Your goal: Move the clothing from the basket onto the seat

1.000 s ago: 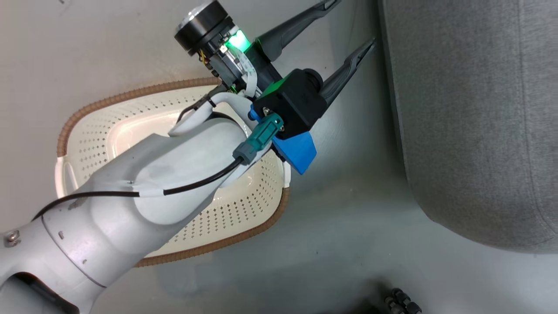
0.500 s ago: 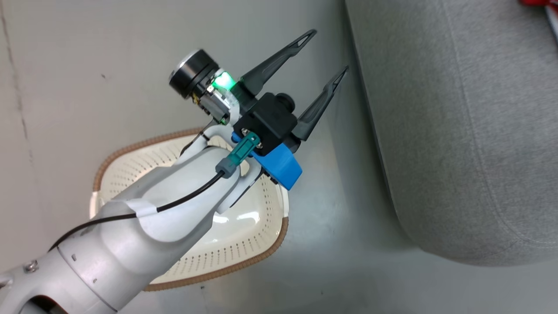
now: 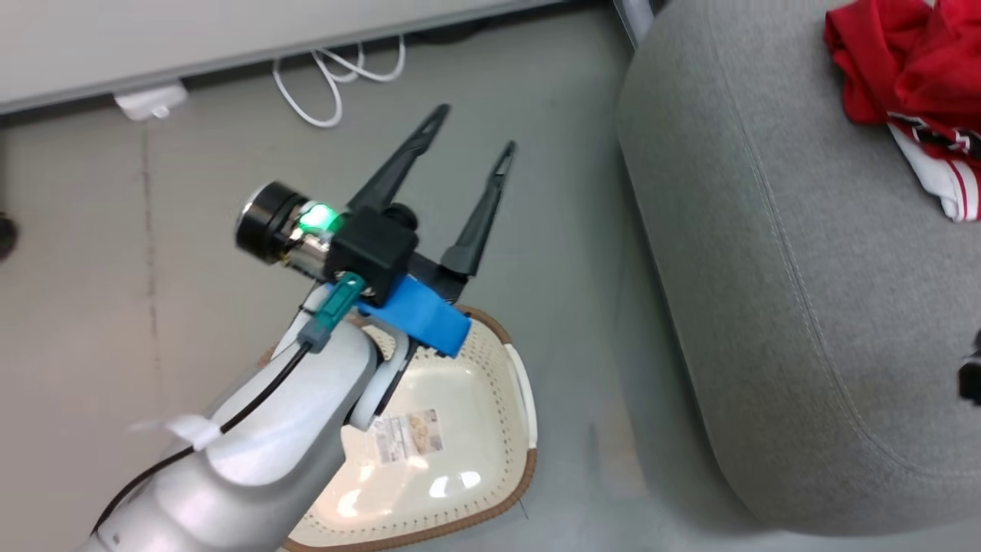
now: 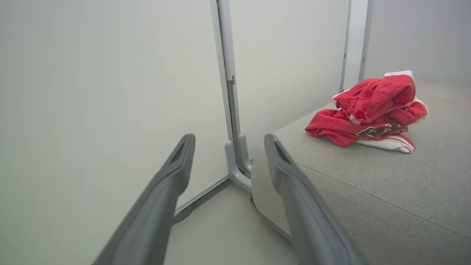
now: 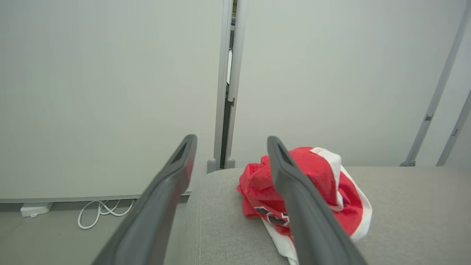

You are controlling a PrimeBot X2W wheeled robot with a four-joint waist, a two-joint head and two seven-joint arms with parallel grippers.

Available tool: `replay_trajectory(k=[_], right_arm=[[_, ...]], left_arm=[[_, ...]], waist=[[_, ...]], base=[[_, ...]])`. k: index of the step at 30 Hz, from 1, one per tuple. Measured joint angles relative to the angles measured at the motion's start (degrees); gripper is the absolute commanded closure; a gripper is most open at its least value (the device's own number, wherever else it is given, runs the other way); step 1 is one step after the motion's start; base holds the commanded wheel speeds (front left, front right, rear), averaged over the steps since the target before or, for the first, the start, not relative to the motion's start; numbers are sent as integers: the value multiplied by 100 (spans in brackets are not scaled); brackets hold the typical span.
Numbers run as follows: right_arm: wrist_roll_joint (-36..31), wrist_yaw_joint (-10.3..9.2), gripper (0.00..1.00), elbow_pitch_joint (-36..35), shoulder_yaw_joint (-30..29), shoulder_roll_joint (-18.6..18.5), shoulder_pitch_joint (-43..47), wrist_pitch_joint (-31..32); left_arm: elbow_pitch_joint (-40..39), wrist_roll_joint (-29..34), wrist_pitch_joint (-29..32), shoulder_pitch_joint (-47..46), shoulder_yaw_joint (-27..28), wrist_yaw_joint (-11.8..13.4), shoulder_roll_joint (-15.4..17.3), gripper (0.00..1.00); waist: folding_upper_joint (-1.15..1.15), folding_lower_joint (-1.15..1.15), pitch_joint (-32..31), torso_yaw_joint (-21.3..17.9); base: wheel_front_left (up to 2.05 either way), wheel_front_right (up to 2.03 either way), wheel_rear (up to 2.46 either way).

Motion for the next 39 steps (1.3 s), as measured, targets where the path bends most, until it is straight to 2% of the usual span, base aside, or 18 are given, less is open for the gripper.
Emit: replay_trajectory(k=[5, 10, 18, 26, 39], right_arm=[[-18, 0, 0, -205, 401, 232, 284, 0], [-109, 0, 0, -236, 577, 515, 467, 0], [-242, 0, 0, -63, 592, 975, 672, 0], [-448, 0, 0, 77, 642, 1190, 989, 0], [-658, 0, 0, 342, 772, 1434, 1443, 0]], left_arm=[[-135, 157, 0, 582, 713, 97, -21, 0], [-232, 385, -2, 1151, 1362, 41, -85, 0], [-370, 809, -7, 2086, 2345, -229, -267, 0], [-544, 1307, -7, 3034, 3370, -513, -547, 0], [-590, 1822, -7, 4070, 4402, -1023, -1058, 0]], waist=[[0, 0, -337, 304], [0, 0, -635, 615], [0, 0, -1066, 1013], [0, 0, -1456, 1297], [0, 1, -1839, 1367]], base=[[0, 0, 0], [0, 0, 0], [0, 0, 0], [0, 0, 0], [0, 0, 0]])
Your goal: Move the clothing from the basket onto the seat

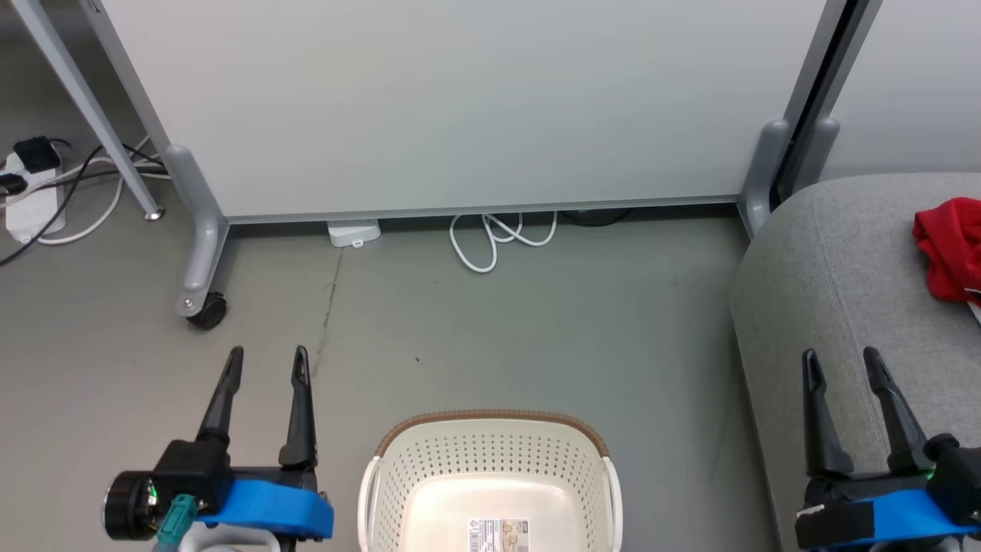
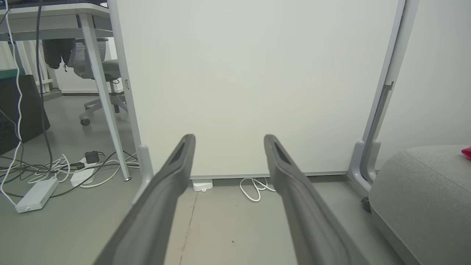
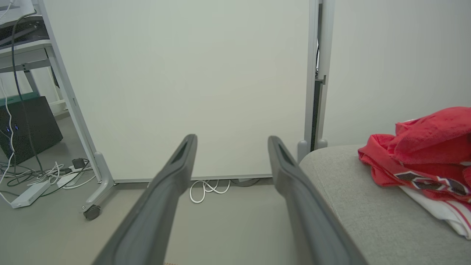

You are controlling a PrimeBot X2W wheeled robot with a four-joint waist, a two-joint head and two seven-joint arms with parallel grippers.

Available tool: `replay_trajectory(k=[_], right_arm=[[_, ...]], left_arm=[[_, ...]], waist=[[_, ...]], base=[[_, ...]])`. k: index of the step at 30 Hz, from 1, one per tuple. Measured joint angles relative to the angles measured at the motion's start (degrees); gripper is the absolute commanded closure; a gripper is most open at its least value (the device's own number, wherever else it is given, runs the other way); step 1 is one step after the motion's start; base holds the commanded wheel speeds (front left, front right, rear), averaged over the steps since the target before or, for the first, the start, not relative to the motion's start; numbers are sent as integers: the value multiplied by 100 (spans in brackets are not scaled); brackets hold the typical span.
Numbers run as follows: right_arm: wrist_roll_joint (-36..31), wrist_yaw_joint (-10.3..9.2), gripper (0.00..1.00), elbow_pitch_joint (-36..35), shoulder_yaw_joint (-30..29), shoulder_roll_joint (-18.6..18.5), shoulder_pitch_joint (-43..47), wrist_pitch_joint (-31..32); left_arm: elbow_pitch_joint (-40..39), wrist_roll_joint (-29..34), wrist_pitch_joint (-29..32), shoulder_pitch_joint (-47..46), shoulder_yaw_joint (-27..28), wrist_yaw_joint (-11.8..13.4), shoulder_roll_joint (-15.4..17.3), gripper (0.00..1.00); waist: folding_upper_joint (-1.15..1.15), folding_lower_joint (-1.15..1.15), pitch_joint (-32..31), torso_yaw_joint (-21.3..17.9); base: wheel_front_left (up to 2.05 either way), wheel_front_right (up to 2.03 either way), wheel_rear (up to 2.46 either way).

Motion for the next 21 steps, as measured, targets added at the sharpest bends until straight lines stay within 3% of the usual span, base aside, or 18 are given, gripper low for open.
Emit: replay_trajectory(k=[10, 21], right_arm=[[1, 0, 0, 223, 64, 89, 168, 0], [27, 0, 0, 293, 65, 109, 191, 0]], left_arm=[[110, 243, 1, 224, 259, -235, -201, 0], [211, 378, 0, 234, 405, -330, -280, 0]], waist=[[0, 0, -177, -16], [0, 1, -231, -36]], base=[[0, 0, 0], [0, 0, 0]])
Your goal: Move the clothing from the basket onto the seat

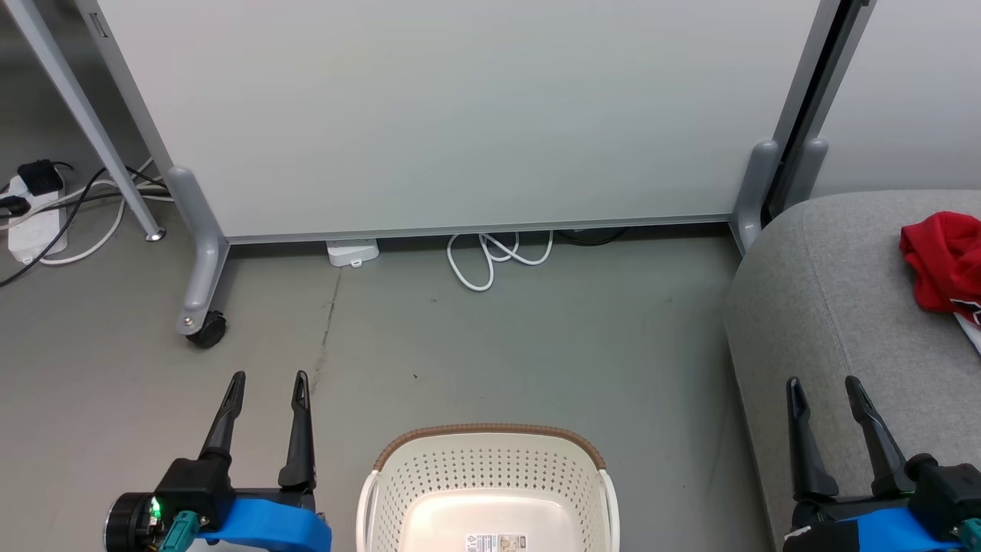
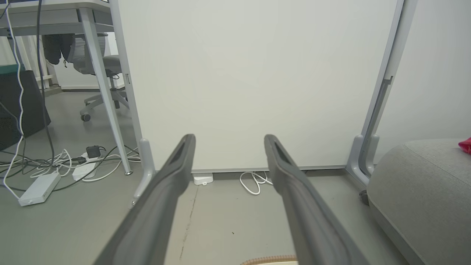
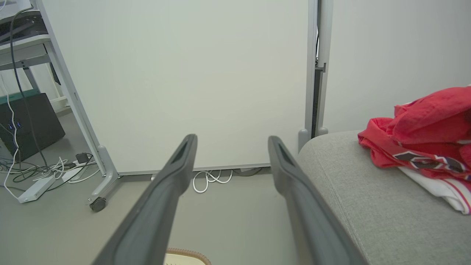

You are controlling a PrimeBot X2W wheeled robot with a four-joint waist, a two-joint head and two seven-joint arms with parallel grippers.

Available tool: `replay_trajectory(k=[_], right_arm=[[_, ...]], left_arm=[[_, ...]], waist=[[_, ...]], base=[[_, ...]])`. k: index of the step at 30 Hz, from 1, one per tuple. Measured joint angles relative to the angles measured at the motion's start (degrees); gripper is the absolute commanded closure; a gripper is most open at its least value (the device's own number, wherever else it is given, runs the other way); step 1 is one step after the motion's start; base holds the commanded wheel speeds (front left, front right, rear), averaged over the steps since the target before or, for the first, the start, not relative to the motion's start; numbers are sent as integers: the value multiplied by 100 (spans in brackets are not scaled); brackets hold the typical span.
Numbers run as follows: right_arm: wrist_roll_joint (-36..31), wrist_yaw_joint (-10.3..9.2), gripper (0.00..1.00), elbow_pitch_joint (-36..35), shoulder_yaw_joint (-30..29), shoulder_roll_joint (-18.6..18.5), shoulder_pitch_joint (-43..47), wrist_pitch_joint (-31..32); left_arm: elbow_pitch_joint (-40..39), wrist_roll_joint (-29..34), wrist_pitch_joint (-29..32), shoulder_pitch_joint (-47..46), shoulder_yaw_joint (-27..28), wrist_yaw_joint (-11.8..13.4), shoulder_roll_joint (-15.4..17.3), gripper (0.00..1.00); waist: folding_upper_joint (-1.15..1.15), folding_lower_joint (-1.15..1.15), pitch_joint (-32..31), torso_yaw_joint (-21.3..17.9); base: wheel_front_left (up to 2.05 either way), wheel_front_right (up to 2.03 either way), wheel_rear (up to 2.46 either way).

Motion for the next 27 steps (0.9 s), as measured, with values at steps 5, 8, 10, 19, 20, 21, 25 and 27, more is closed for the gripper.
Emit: replay_trajectory(k=[5, 8, 10, 19, 20, 21, 25, 27], right_arm=[[21, 0, 100, 109, 8, 9, 36, 1], [25, 0, 100, 286, 10, 19, 83, 15], [67, 0, 100, 378, 8, 29, 101, 52], [1045, 0, 100, 437, -9, 34, 71, 308], [1150, 0, 100, 439, -9, 34, 70, 333], [1243, 0, 100, 443, -11, 34, 69, 366], [1651, 0, 100, 456, -14, 34, 47, 453], [1851, 0, 100, 460, -18, 34, 23, 504]], left_arm=[[122, 14, 13, 51, 13, 0, -20, 100], [299, 3, 41, 170, -2, 0, -29, 100], [390, -49, 74, 235, -2, 0, -34, 100], [394, -1072, 339, 237, 107, -2, -40, 100], [389, -1182, 367, 236, 112, -11, -40, 100], [383, -1290, 392, 233, 120, -14, -41, 100], [358, -1716, 483, 213, 145, -16, -41, 100], [347, -1915, 527, 208, 162, -16, -42, 100]], waist=[[0, 0, -14, 10], [0, 0, -15, 9], [0, 0, -16, 5], [0, 0, -10, -39], [0, 0, -9, -44], [0, 0, -8, -49], [0, 0, -6, -68], [0, 0, -4, -78]], base=[[0, 0, 0], [0, 0, 0], [0, 0, 0], [0, 0, 0], [0, 0, 0], [0, 0, 0], [0, 0, 0], [0, 0, 0]])
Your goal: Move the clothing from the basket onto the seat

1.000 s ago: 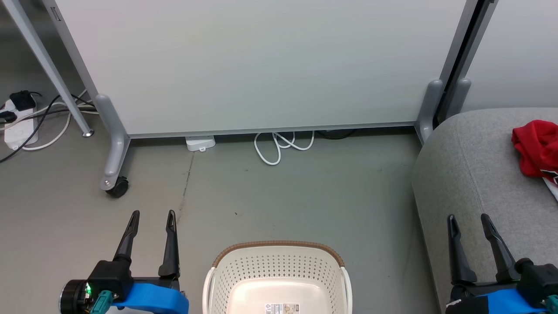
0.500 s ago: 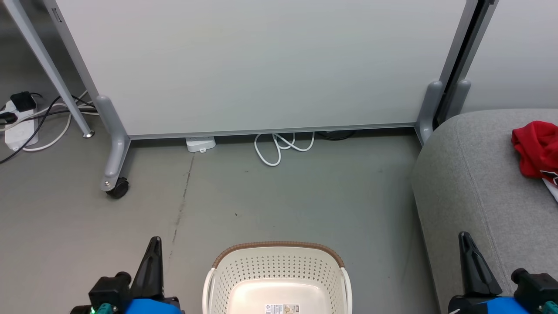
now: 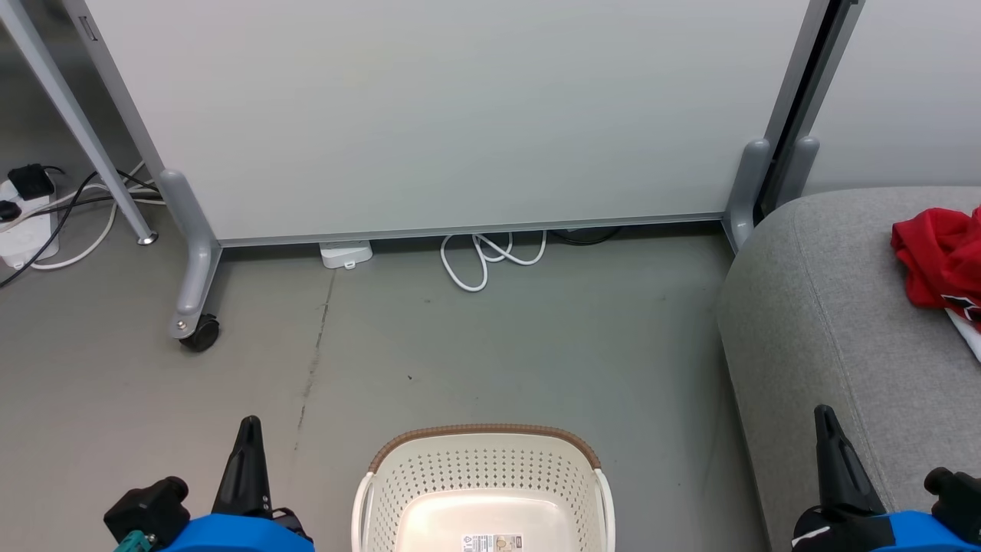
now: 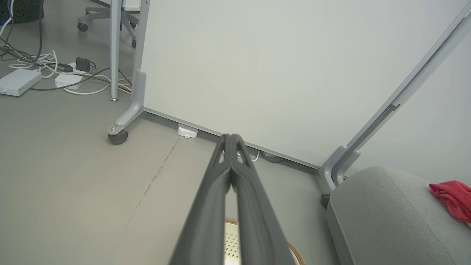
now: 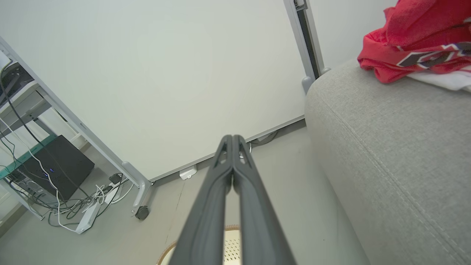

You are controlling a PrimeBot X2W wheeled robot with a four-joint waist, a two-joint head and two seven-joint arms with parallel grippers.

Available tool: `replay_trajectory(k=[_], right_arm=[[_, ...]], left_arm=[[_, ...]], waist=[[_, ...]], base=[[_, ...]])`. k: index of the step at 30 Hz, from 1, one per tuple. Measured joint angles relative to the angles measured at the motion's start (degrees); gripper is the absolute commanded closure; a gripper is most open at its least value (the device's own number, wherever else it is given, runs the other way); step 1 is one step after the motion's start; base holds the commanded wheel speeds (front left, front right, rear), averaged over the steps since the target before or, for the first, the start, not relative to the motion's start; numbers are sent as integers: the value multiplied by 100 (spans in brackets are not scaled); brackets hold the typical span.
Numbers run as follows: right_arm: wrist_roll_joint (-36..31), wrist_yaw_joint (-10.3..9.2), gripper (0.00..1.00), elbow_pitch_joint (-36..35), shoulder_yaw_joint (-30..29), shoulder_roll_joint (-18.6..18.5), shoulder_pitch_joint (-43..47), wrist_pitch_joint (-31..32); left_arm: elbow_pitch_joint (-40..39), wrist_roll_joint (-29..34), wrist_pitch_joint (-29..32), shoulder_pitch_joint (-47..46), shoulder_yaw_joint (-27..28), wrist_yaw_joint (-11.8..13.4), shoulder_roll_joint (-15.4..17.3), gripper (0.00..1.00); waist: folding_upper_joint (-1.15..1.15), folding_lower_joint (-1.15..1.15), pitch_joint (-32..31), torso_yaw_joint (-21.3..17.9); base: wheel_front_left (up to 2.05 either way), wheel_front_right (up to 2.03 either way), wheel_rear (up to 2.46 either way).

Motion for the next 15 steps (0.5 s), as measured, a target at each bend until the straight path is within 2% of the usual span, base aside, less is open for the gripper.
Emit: replay_trajectory(k=[15], right_arm=[[1336, -1, 100, 38, -26, 0, -168, 349]], left_arm=[[-81, -1402, 326, -134, 141, -19, -3, 100]], waist=[[0, 0, 9, -72]], base=[[0, 0, 0]])
